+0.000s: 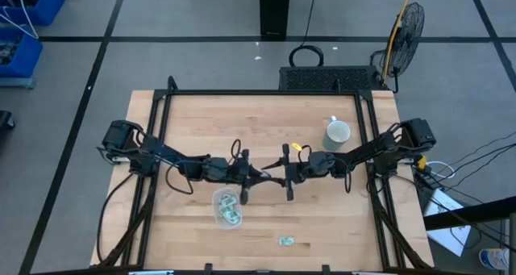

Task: Pick and place Stevia / Truvia into bins
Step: Put the truvia packet into the transparent container

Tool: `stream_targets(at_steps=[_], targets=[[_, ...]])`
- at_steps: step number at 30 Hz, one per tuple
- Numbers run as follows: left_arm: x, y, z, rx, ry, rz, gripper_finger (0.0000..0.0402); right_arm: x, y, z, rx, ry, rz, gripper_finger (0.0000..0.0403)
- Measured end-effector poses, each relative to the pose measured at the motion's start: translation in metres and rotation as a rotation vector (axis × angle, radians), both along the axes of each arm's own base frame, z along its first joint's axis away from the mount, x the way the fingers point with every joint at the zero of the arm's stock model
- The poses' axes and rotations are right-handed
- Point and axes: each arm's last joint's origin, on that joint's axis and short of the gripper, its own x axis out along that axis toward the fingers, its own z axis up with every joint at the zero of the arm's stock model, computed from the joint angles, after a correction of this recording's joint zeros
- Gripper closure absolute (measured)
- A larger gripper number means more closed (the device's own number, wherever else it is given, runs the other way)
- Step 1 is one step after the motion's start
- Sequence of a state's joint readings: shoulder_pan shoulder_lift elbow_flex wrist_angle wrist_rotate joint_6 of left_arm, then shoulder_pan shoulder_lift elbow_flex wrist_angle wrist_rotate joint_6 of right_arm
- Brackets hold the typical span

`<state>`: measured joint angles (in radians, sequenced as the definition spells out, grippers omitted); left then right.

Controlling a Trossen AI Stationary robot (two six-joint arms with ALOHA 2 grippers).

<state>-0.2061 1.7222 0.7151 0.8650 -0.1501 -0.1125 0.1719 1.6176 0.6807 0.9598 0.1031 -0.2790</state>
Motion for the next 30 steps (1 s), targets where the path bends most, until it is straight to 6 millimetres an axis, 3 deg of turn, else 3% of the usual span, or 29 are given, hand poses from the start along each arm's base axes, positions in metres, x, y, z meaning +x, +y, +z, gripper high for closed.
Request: stream_targets(at_steps=[5, 10, 16, 21, 26, 30], targets=[[-0.002, -0.007, 0.0, 0.002, 0.008, -0.048, 0.0355, -0.003, 0.004, 0.006, -0.006, -0.019, 0.016, 0.0267], [-0.016, -0.012, 0.014, 0.026, 0.118, -0.075, 0.0385, -0.012, 0.016, 0.023, -0.027, -0.055, 0.062, 0.027], [-0.065, -0.024, 0.035, 0.012, 0.407, -0.126, 0.0374, -0.026, 0.029, 0.027, 0.008, 0.046, 0.112, 0.0269], [-0.099, -0.042, 0.036, -0.176, 0.637, -0.144, 0.0377, -0.033, 0.037, 0.019, 0.031, 0.179, 0.136, 0.027], [-0.101, -0.055, 0.025, -0.253, 0.697, -0.099, 0.0376, -0.037, 0.043, 0.013, 0.015, 0.243, 0.16, 0.0266], [-0.093, -0.056, 0.013, -0.307, 0.727, -0.042, 0.0341, -0.041, 0.051, 0.01, 0.045, 0.287, 0.179, 0.0266]])
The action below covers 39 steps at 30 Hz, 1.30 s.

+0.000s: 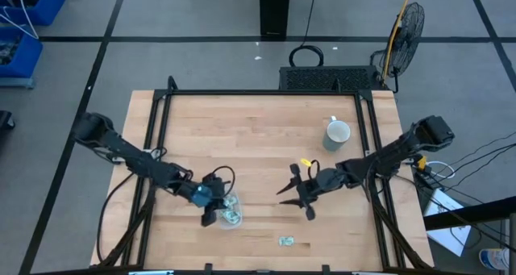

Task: Pick and place Stevia / Truvia into bins
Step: Put the truvia packet into the transparent container, then put the stevia packet into the transparent container

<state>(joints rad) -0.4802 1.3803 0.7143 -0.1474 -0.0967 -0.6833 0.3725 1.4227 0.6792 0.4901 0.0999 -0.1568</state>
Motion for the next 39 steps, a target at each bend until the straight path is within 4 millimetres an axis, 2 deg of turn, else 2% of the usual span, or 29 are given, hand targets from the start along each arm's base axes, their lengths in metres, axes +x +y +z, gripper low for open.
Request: stream_targets(at_steps=[3, 6, 10, 13, 16, 20, 28, 39], targets=[[0.005, 0.003, -0.008, -0.01, 0.037, 0.041, 0.031, -0.005, 0.009, -0.004, 0.055, 0.06, 0.029, 0.0263], [0.008, 0.003, -0.009, 0.009, 0.009, 0.002, 0.0284, -0.011, 0.022, -0.01, 0.118, 0.141, 0.115, 0.0258], [0.015, 0.003, 0.003, 0.103, -0.164, -0.063, 0.0264, -0.016, 0.045, -0.024, 0.155, 0.191, 0.174, 0.0249], [0.022, 0.007, 0.019, 0.221, -0.343, -0.068, 0.0258, -0.014, 0.061, -0.04, 0.162, 0.186, 0.211, 0.0243], [0.026, 0.013, 0.027, 0.328, -0.429, -0.062, 0.0257, -0.008, 0.07, -0.054, 0.24, 0.165, 0.208, 0.0239], [0.031, 0.021, 0.03, 0.369, -0.457, -0.047, 0.0257, -0.004, 0.077, -0.075, 0.291, 0.209, 0.188, 0.0238], [0.033, 0.027, 0.025, 0.354, -0.418, -0.012, 0.0256, -0.006, 0.085, -0.116, 0.183, 0.299, 0.099, 0.0238], [0.032, 0.027, 0.024, 0.359, -0.406, -0.026, 0.0256, -0.005, 0.084, -0.127, 0.089, 0.275, 0.085, 0.0238]])
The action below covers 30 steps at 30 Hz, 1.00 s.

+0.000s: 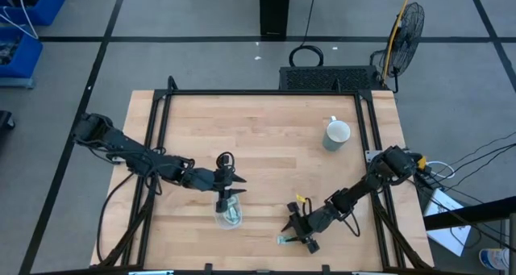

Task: Pick and place Stevia / Truvia into bins
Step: Put the stevia packet into the transparent container

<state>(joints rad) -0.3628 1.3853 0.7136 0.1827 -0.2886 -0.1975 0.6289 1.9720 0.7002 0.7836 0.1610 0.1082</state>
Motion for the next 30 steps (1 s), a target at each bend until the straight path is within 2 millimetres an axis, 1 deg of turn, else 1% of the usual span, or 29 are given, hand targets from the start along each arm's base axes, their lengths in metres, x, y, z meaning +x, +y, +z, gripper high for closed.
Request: stream_targets(at_steps=[3, 8, 11, 15, 18, 21, 24, 27, 30], targets=[[0.0, 0.001, 0.0, 0.014, -0.001, -0.004, 0.0256, 0.005, -0.006, 0.004, -0.03, -0.034, 0.008, 0.0238], [0.001, 0.002, 0.0, 0.004, -0.002, 0.007, 0.0256, 0.014, -0.024, 0.014, -0.047, -0.042, -0.045, 0.0245], [0.001, 0.003, 0.0, 0.004, -0.002, 0.008, 0.0256, 0.019, -0.035, 0.018, -0.048, -0.028, -0.081, 0.0266], [0.001, 0.003, 0.0, 0.006, -0.003, 0.01, 0.0256, 0.024, -0.052, 0.015, -0.077, 0.029, -0.134, 0.0304], [0.001, 0.004, 0.001, 0.021, -0.011, 0.043, 0.0256, 0.027, -0.061, 0.015, -0.035, 0.046, -0.162, 0.0329], [0.001, 0.004, 0.001, 0.026, -0.013, 0.055, 0.0256, 0.029, -0.063, 0.018, 0.003, 0.049, -0.113, 0.0342], [0.001, 0.004, 0.001, 0.031, -0.013, 0.053, 0.0256, 0.029, -0.061, 0.031, 0.03, 0.011, -0.083, 0.0344], [0.001, 0.005, 0.001, 0.031, -0.014, 0.055, 0.0256, 0.026, -0.058, 0.043, 0.07, -0.001, -0.034, 0.0334], [0.002, 0.006, 0.001, 0.027, -0.014, 0.061, 0.0256, 0.022, -0.049, 0.045, 0.101, 0.012, 0.043, 0.0315]])
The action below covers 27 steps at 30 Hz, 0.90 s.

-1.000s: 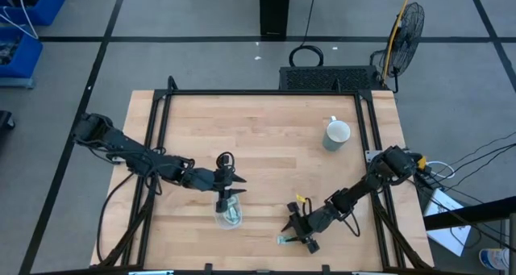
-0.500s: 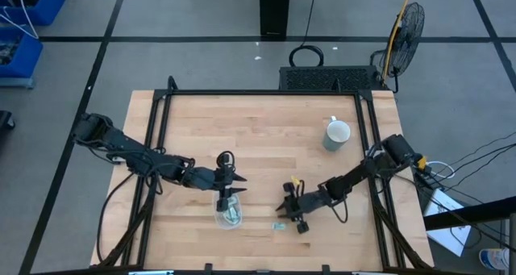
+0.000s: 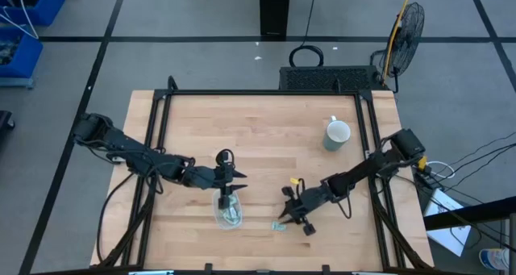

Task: Pick and place Stevia / Truvia into bins
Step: Put the stevia packet into the transparent container

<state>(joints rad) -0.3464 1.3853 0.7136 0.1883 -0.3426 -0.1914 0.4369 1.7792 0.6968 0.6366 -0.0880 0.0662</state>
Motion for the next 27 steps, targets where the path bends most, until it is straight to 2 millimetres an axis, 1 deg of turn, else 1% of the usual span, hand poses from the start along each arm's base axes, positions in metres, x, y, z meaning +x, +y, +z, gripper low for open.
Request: stream_targets(at_steps=[4, 6, 8, 11, 15, 21, 24, 27], targets=[[0.001, 0.002, 0.0, -0.004, 0.0, 0.009, 0.0256, -0.006, 0.012, -0.01, -0.011, 0.032, 0.049, 0.0276], [0.001, 0.002, 0.0, -0.004, 0.0, 0.009, 0.0256, -0.007, 0.017, -0.017, -0.041, 0.033, 0.028, 0.0255], [0.0, 0.002, 0.0, -0.003, 0.004, 0.008, 0.0256, -0.009, 0.022, -0.019, -0.072, 0.015, -0.004, 0.0235], [0.0, 0.002, 0.0, -0.003, 0.004, 0.008, 0.0256, -0.011, 0.025, -0.022, -0.108, -0.007, -0.052, 0.021], [0.0, 0.002, 0.0, -0.001, 0.004, 0.008, 0.0256, -0.012, 0.026, -0.026, -0.11, 0.009, -0.06, 0.0188], [0.0, 0.002, 0.0, -0.011, 0.004, 0.012, 0.0256, -0.011, 0.025, -0.033, -0.065, 0.06, -0.073, 0.0183], [0.0, 0.002, 0.0, -0.01, 0.004, 0.012, 0.0256, -0.011, 0.024, -0.034, -0.067, 0.064, -0.081, 0.0195], [0.0, 0.002, 0.0, -0.01, 0.004, 0.012, 0.0256, -0.009, 0.021, -0.034, -0.081, 0.053, -0.082, 0.0217]])
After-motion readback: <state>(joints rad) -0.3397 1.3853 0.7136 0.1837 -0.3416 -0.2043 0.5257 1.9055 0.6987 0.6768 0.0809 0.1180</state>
